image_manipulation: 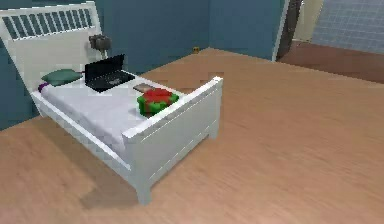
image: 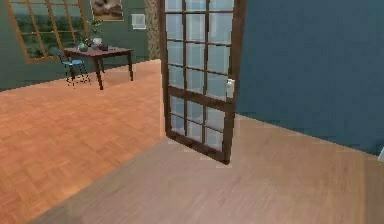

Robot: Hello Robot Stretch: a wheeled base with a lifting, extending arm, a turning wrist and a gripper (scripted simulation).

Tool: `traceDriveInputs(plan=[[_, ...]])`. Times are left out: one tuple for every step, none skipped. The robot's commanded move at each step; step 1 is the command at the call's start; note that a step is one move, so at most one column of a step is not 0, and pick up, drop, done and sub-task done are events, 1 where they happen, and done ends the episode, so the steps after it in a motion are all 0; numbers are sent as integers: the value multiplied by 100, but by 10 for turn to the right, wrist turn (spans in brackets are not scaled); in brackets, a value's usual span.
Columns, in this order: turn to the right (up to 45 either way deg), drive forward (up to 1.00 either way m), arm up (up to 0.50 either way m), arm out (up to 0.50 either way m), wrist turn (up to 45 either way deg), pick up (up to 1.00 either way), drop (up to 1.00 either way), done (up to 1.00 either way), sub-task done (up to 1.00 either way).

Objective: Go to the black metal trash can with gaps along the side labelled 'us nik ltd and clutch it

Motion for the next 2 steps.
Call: traceDriveInputs(plan=[[0, 75, 0, 0, 0, 0, 0, 0, 0], [-330, 0, 0, 0, 0, 0, 0, 0, 0]])
